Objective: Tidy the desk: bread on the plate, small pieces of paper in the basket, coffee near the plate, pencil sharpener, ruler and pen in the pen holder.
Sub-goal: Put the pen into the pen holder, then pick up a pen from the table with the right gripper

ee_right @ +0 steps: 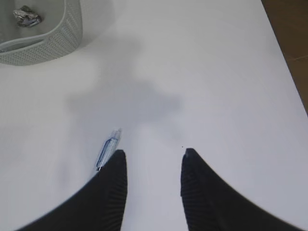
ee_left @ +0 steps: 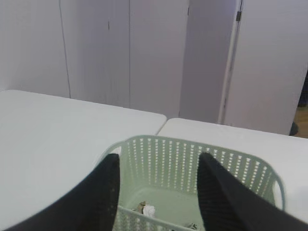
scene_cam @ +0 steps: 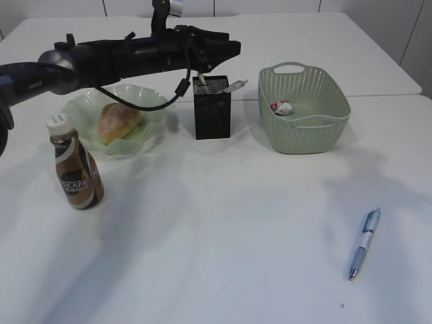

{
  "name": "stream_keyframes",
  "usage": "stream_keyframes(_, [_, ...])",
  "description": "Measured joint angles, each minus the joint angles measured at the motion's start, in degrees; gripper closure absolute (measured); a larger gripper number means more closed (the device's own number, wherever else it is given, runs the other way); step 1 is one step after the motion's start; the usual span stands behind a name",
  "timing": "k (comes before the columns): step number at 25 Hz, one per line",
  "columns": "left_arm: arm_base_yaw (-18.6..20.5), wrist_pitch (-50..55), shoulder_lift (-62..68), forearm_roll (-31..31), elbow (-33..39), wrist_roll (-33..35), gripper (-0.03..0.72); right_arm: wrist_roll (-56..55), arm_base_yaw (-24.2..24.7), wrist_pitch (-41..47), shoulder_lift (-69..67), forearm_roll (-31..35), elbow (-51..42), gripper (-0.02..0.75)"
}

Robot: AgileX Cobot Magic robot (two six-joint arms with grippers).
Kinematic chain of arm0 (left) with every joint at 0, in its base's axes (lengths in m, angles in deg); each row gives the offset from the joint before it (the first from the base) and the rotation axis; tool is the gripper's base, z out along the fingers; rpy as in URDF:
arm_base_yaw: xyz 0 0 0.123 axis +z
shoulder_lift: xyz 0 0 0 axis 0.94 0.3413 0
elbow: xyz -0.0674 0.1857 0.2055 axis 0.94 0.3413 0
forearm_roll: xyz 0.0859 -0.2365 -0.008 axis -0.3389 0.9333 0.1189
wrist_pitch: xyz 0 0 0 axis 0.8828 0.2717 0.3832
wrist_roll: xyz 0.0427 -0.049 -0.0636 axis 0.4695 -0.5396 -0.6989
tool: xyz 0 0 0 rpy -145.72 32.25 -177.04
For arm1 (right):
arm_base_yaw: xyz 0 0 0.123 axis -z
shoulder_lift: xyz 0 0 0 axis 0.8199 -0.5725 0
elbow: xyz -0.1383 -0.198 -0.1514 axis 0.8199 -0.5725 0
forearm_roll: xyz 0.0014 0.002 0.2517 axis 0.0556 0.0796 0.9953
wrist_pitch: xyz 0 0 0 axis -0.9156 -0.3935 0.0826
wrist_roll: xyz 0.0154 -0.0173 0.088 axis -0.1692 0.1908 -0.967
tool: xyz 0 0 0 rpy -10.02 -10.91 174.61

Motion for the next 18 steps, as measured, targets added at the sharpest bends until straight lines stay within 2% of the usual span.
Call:
stream_keyframes(6, [2.92, 2.99, -0.95, -0.82, -0.21, -3.67, 0.318, 0.1, 0.0, 0.0, 0.0, 0.0, 0.0, 0.426])
stream_keyframes(10, [3.81, 0.5, -3.63, -4.78, -0.23, -9.41, 0.318, 0.21, 0.0, 0.0, 0.0, 0.08, 0.0, 0.426])
stream_keyframes(15, [3.81, -10.48, -6.37, -16.6, -0.32, -18.77, 0.318, 0.58, 0.0, 0.0, 0.0, 0.47, 0.0, 0.425])
stream_keyframes(18, [3.81, -13.64, -7.0, -25.13, -0.32, -27.79, 0.318, 0.71, 0.0, 0.0, 0.0, 0.56, 0.0, 0.426])
